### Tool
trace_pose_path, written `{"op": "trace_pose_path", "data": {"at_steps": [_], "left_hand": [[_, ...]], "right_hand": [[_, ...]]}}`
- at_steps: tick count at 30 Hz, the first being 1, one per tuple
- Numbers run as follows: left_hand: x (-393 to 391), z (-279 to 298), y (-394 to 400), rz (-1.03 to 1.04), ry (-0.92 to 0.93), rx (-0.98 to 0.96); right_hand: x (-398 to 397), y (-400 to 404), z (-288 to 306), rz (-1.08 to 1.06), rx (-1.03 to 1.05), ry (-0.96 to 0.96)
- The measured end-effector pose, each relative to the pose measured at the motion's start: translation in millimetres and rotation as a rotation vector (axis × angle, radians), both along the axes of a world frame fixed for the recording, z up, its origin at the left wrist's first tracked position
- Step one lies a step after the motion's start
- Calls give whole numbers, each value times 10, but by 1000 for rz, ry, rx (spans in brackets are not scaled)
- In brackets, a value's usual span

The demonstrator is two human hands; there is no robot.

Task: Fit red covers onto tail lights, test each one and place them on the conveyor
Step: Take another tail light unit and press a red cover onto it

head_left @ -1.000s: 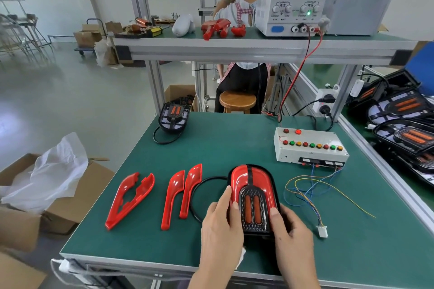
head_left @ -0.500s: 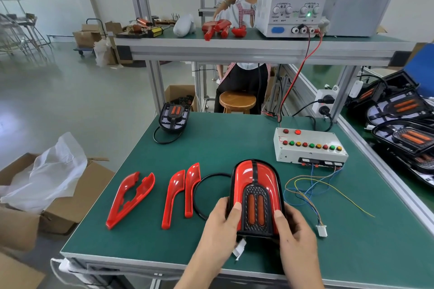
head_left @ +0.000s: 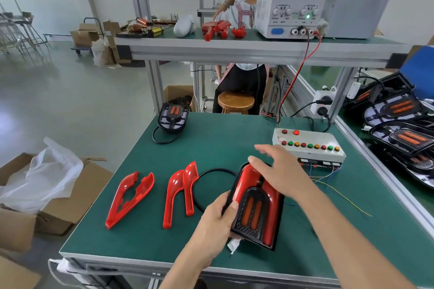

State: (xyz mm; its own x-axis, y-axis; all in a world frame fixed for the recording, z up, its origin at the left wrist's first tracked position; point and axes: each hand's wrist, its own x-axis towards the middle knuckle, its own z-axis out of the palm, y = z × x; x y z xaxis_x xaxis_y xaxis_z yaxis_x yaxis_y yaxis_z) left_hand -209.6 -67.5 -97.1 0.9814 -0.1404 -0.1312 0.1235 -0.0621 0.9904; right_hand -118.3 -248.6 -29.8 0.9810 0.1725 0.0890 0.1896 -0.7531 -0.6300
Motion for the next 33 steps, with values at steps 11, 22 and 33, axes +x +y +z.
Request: {"op": "trace_pose_path", "data": {"at_steps": [11, 22, 33], "left_hand": [[36, -21, 41, -41, -59, -9], [59, -60, 48, -30, -99, -44], [65, -94, 36, -16, -83, -3]], "right_hand": [[360, 13, -28, 144, 7, 391], [383, 8, -101, 133, 97, 380], [310, -6, -197, 107, 173, 329]]}}
